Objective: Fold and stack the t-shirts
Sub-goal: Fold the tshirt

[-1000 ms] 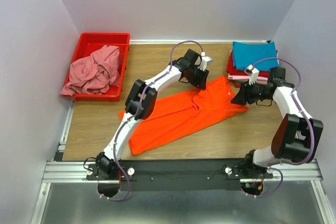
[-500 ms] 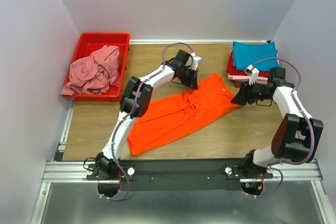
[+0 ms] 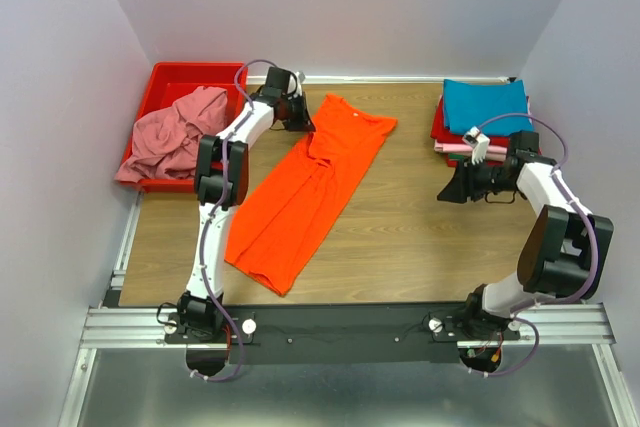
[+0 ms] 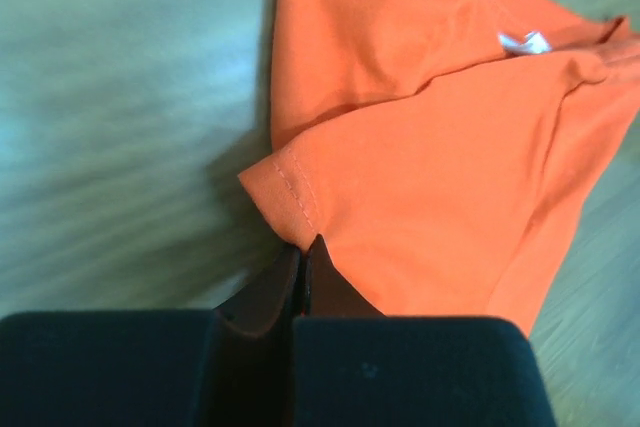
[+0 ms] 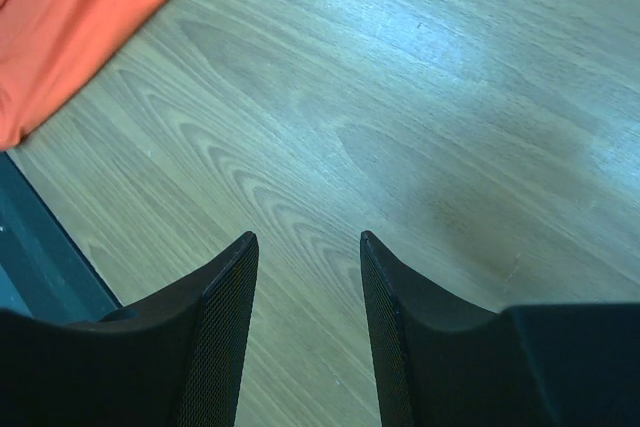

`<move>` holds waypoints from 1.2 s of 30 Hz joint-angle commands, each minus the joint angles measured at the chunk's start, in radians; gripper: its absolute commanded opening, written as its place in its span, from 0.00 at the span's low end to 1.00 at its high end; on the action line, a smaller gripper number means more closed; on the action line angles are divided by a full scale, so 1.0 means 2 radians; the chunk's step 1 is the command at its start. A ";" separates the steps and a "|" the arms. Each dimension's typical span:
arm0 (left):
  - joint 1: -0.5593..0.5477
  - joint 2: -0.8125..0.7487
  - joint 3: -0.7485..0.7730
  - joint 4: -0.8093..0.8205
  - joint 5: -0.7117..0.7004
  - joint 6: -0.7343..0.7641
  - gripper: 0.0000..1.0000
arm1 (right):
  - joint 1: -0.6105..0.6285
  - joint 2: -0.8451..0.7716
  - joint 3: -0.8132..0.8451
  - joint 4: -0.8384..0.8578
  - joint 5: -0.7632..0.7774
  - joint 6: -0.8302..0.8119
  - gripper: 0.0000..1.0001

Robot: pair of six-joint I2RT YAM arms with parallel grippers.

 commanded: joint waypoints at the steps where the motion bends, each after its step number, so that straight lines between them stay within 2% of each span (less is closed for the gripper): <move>1: -0.004 0.009 0.068 -0.010 -0.029 -0.024 0.06 | 0.018 0.006 -0.009 -0.016 -0.037 -0.038 0.55; 2: -0.003 -0.003 0.070 -0.013 -0.025 -0.013 0.26 | 0.030 0.006 -0.013 -0.016 -0.036 -0.061 0.55; 3: -0.004 -0.014 0.068 -0.012 -0.023 -0.005 0.40 | 0.049 0.009 -0.012 -0.017 -0.030 -0.069 0.55; 4: -0.004 -0.029 0.050 -0.010 -0.023 0.006 0.53 | 0.101 0.014 -0.002 -0.022 0.002 -0.089 0.55; 5: -0.004 -0.070 0.034 -0.003 -0.023 0.024 0.66 | 0.130 0.019 0.005 -0.027 0.024 -0.101 0.55; 7: -0.002 -0.123 -0.026 0.019 -0.037 0.041 0.70 | 0.215 0.032 0.020 -0.032 0.065 -0.119 0.56; 9: 0.002 -0.210 -0.071 0.037 -0.053 0.062 0.72 | 0.261 0.042 0.056 -0.039 0.097 -0.151 0.64; 10: 0.008 -0.242 -0.116 0.054 -0.062 0.069 0.73 | 0.303 0.048 0.071 -0.046 0.102 -0.166 0.75; 11: 0.011 -0.304 -0.140 0.062 -0.085 0.077 0.75 | 0.323 0.051 0.083 -0.049 0.099 -0.198 0.80; 13: 0.021 -0.370 -0.218 0.088 -0.114 0.097 0.77 | 0.386 0.053 0.107 -0.056 0.086 -0.246 0.92; 14: 0.026 -0.403 -0.242 0.095 -0.131 0.101 0.78 | 0.407 0.052 0.108 -0.056 0.078 -0.277 0.95; 15: 0.031 -0.471 -0.269 0.108 -0.164 0.105 0.83 | 0.428 0.051 0.103 -0.056 0.071 -0.348 0.97; 16: 0.048 -0.505 -0.318 0.115 -0.174 0.110 0.86 | 0.475 0.058 0.101 -0.046 0.073 -0.379 0.97; 17: 0.057 -0.568 -0.341 0.118 -0.181 0.111 0.87 | 0.499 0.066 0.104 -0.037 0.082 -0.398 0.97; 18: 0.070 -0.599 -0.361 0.119 -0.185 0.112 0.89 | 0.523 0.081 0.112 -0.026 0.092 -0.391 0.97; 20: 0.096 -0.683 -0.413 0.115 -0.196 0.108 0.92 | 0.580 0.120 0.137 0.017 0.121 -0.343 0.97; 24: 0.107 -0.797 -0.477 0.104 -0.201 0.090 0.94 | 0.651 0.169 0.168 0.069 0.184 -0.299 0.89; 29: 0.107 -0.857 -0.496 0.075 -0.207 0.082 0.94 | 0.709 0.203 0.175 0.121 0.249 -0.263 0.77; 36: 0.107 -0.880 -0.485 0.045 -0.192 0.079 0.94 | 0.719 0.244 0.176 0.150 0.275 -0.234 0.61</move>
